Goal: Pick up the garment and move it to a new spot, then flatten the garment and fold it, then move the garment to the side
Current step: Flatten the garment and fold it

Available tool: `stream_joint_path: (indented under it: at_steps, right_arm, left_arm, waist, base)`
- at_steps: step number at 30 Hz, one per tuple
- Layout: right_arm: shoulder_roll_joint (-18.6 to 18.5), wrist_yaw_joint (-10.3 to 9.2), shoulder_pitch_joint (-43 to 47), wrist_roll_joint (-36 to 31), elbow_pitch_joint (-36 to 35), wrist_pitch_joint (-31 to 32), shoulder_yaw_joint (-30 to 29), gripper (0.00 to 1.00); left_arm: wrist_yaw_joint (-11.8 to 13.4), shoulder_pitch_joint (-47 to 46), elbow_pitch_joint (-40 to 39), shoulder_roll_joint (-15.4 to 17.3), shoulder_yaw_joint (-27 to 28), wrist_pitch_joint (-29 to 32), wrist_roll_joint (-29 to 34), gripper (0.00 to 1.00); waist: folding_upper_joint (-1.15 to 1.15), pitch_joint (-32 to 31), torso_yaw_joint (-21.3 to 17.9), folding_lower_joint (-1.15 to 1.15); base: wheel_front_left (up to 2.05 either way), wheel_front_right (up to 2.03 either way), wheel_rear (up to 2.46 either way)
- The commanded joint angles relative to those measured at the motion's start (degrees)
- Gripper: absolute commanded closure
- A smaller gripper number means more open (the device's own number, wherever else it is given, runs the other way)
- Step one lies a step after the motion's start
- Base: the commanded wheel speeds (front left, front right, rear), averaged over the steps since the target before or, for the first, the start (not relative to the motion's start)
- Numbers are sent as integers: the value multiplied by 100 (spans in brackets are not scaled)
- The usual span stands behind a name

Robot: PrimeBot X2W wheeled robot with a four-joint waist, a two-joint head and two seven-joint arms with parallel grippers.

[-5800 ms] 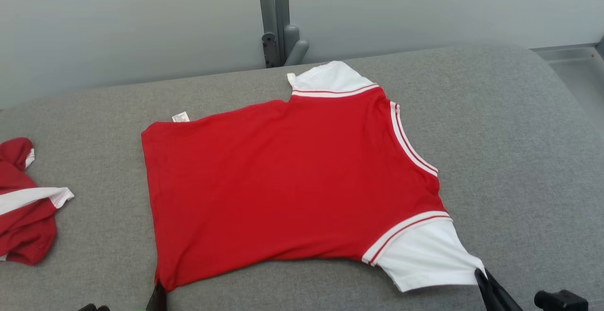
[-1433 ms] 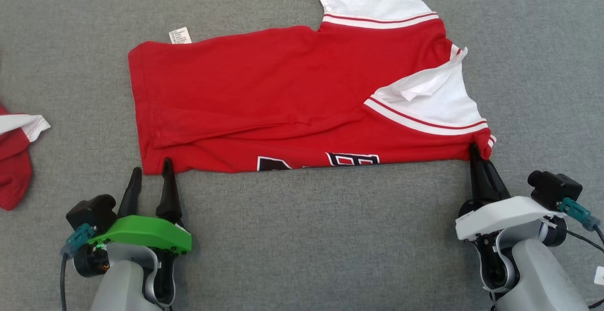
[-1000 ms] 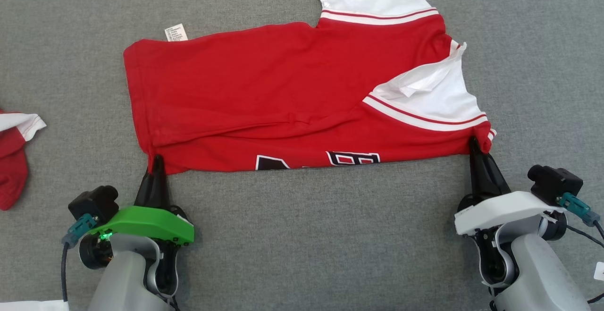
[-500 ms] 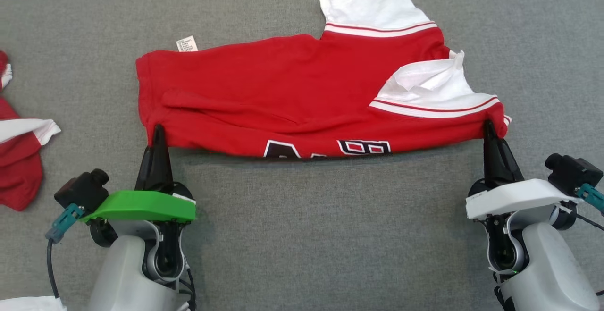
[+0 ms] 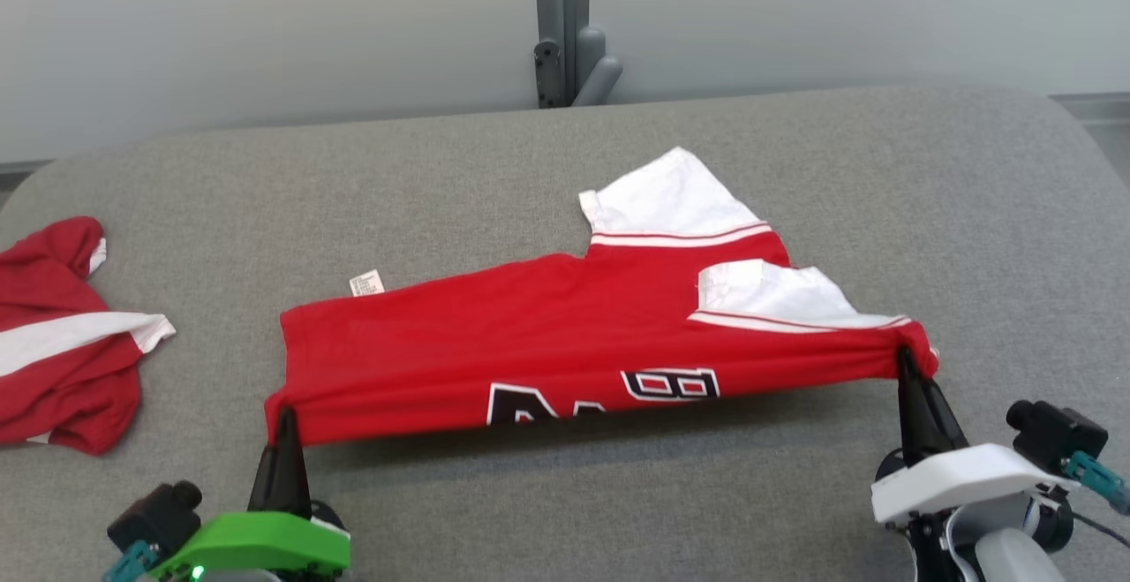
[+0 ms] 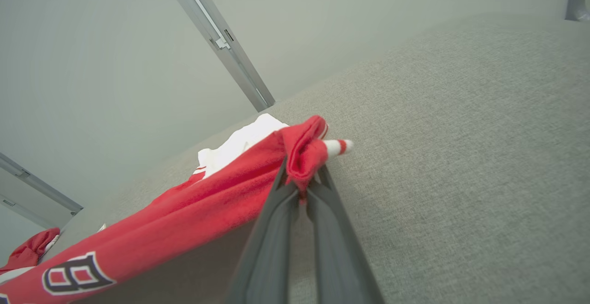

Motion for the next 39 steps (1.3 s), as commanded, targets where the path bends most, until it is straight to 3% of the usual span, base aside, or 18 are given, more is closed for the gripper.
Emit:
stream_joint_path:
  at_steps: [1,15,16,17,18,19,29,39]
  right_arm:
    - [-56,-13,192,15,-14,-16,0,100]
    - [-251,-13,1541,152,-116,-16,404,100]
    - [-248,-13,1584,110,-94,-16,421,100]
    - [-259,-13,1619,46,-45,-16,451,91]
    - [-267,-13,1630,5,-6,-16,453,33]
    - [-285,-13,1615,-61,11,-16,401,0]
    - [-285,-8,965,-676,-276,-16,-363,0]
    - [-215,-8,75,-875,-355,-15,36,0]
  left_arm:
    - [12,191,49,45,73,-2,20,100]
    - [12,1395,529,49,72,-2,130,100]
    - [12,1388,557,48,70,-2,174,85]
    - [12,1364,581,49,83,-2,181,51]
    - [12,1331,599,49,66,-2,278,0]
    - [12,1296,600,47,36,-2,354,0]
    - [151,697,82,35,376,-1,1182,0]
    - [63,-744,942,46,204,-1,1677,0]
  waist:
    - [39,-476,-117,0]
    - [39,-356,-4,0]
    - [39,-342,13,0]
    - [39,-329,27,0]
    - [39,-317,38,0]
    - [39,-301,49,0]
    - [39,102,114,0]
    - [39,680,76,0]
  base:
    - [0,0,0]
    - [0,0,0]
    - [0,0,0]
    - [0,0,0]
    - [0,0,0]
    - [0,0,0]
    - [0,0,0]
    - [0,0,0]
